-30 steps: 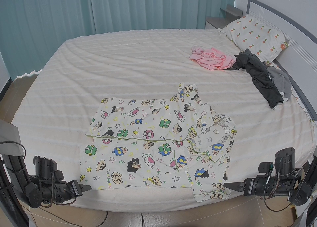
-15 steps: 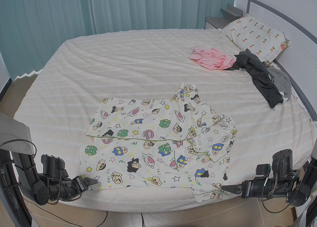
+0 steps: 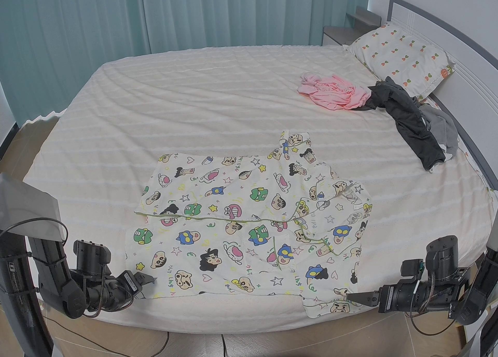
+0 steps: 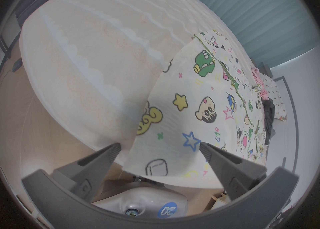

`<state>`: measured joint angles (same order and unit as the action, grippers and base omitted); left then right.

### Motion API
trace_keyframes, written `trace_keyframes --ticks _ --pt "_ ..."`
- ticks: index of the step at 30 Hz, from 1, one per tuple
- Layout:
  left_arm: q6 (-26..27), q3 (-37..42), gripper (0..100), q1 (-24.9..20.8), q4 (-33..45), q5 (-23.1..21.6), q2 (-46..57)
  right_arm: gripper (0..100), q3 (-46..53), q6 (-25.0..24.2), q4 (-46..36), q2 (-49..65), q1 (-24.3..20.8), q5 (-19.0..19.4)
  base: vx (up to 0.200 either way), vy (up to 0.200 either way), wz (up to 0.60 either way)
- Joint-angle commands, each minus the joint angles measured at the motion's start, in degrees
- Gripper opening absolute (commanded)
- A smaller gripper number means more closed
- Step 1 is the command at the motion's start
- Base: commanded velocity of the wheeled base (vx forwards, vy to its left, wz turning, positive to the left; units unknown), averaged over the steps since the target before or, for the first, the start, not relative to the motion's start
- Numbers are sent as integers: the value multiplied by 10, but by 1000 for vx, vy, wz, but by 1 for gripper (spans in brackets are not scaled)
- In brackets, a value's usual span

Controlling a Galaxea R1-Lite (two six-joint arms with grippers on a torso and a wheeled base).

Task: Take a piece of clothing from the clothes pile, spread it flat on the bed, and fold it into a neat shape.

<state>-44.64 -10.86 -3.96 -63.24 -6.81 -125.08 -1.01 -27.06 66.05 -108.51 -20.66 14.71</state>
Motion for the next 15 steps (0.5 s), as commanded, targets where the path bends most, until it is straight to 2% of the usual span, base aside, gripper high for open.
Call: trace_keyframes --ticks 1,4,15 --pt "-7 -13 0 -4 -1 15 -16 100 10 1 0 -5 -1 1 0 0 0" --pt "-26 -17 0 -8 -1 23 -19 100 10 3 0 -14 -1 1 0 0 0" --pt "-26 21 0 -8 -1 24 2 100 10 22 1 -47 -2 1 0 0 0"
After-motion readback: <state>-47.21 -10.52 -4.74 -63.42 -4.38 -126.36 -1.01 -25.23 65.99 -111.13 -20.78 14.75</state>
